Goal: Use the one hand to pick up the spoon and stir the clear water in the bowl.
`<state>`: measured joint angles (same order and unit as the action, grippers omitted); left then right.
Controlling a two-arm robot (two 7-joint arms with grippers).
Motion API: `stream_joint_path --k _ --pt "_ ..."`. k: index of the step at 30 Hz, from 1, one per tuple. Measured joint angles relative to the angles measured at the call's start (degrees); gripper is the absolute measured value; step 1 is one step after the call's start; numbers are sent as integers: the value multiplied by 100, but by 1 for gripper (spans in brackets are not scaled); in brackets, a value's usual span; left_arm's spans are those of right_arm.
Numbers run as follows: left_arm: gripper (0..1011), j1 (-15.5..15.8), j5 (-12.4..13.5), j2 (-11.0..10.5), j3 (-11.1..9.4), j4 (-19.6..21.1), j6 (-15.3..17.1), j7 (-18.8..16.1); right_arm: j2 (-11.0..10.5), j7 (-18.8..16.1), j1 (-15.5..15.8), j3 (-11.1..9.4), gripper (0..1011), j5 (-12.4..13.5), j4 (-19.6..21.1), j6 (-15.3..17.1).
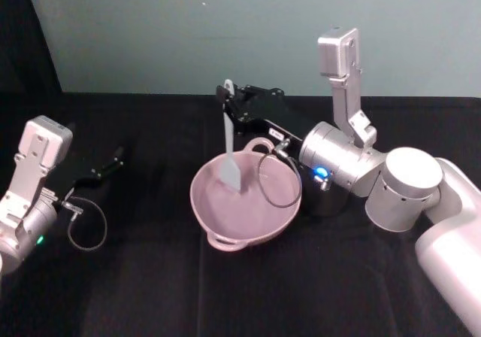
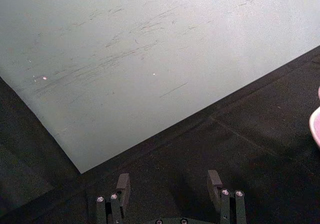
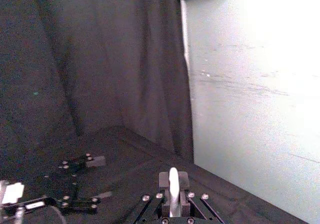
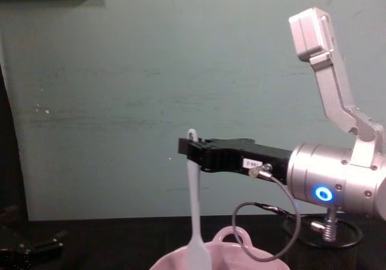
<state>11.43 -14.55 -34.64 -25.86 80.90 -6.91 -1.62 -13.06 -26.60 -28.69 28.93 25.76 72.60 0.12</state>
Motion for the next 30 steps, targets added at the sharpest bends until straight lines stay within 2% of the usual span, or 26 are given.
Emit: stream_joint_path --k 5,11,18,24,30 --pt "1011 0 0 0 0 0 0 0 -53 46 30 -100 109 -11 14 0" --pt "1011 0 0 0 0 0 0 0 -301 159 296 -281 109 -50 425 56" --pt "1011 0 0 0 0 0 0 0 -498 216 629 -389 109 -55 874 139" --pt "1011 0 0 0 0 0 0 0 -548 213 858 -411 109 -25 1107 145" --pt "1011 0 0 0 0 0 0 0 -461 152 922 -344 109 28 1113 83"
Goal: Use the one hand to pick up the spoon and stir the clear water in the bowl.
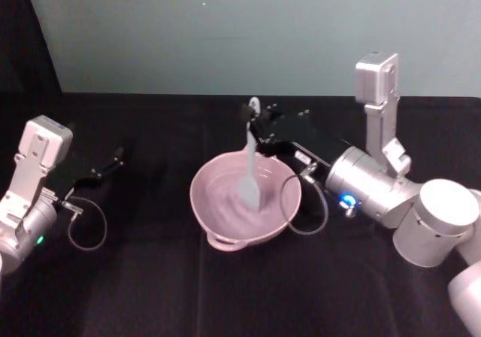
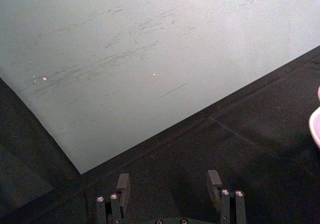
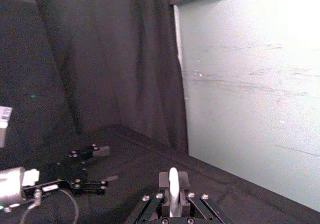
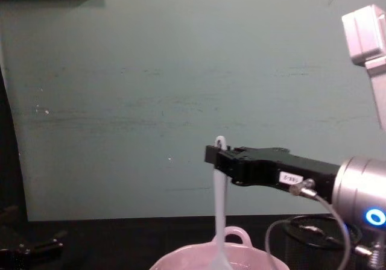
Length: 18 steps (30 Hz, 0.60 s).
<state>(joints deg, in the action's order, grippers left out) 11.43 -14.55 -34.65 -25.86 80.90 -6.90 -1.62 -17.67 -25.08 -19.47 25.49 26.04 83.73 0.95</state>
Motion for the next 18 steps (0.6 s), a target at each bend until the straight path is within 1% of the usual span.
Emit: stream_joint_path --k 6,11,18 --pt "1011 0 0 0 0 0 0 0 199 -102 -127 150 109 19 -184 -81" --pt "1011 0 0 0 0 0 0 0 388 -149 -347 262 109 0 -495 -131" --pt "1011 0 0 0 0 0 0 0 546 -169 -671 301 109 -66 -930 -168"
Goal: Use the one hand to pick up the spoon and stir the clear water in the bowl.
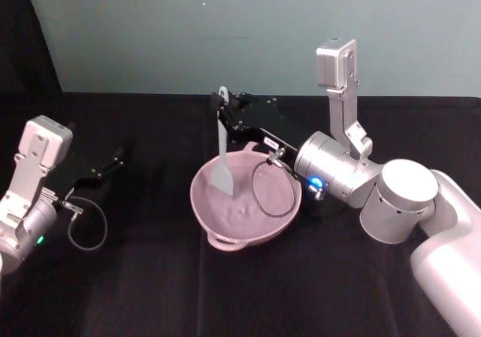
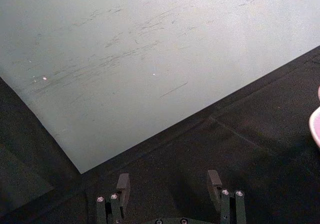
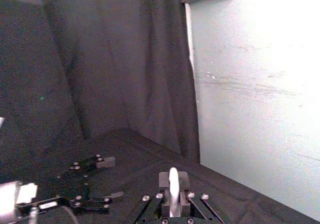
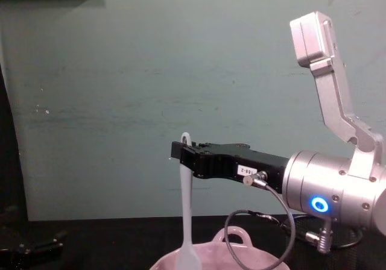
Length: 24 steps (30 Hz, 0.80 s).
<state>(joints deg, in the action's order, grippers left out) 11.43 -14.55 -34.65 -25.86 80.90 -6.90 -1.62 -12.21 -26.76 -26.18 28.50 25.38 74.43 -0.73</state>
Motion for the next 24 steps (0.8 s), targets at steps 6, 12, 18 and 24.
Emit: stream_joint_path --k 6,12,18,24 --pt "1011 0 0 0 0 0 0 0 15 33 -152 -36 109 -83 -161 3" --pt "1011 0 0 0 0 0 0 0 -124 120 -87 -187 109 -89 25 62" --pt "1011 0 0 0 0 0 0 0 -315 194 111 -286 109 -93 349 181" --pt "1011 0 0 0 0 0 0 0 -470 233 312 -333 109 -93 644 284"
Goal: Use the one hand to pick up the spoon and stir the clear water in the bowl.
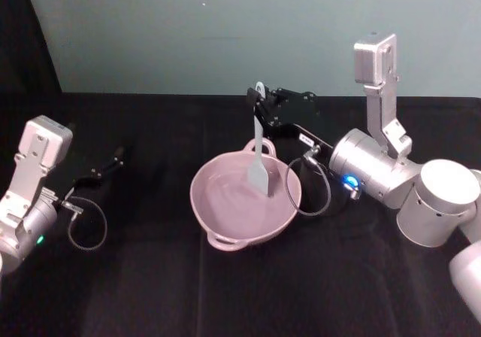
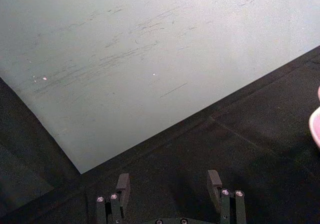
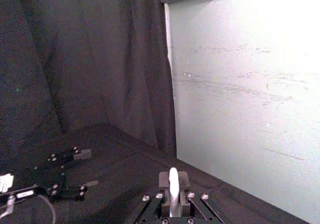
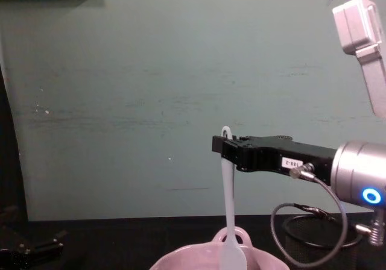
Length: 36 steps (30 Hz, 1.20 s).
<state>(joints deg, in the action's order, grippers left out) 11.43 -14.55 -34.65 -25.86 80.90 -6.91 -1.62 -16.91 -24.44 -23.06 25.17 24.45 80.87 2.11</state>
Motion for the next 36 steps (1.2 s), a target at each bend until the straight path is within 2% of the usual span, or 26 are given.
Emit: stream_joint_path --k 8,17,26,36 --pt "1011 0 0 0 0 0 0 0 -100 0 259 10 109 18 308 49" --pt "1011 0 0 0 0 0 0 0 42 -83 290 191 109 54 307 2" --pt "1011 0 0 0 0 0 0 0 359 -182 -45 373 109 63 -213 -98" --pt "1011 0 0 0 0 0 0 0 575 -206 -439 341 109 74 -804 -186"
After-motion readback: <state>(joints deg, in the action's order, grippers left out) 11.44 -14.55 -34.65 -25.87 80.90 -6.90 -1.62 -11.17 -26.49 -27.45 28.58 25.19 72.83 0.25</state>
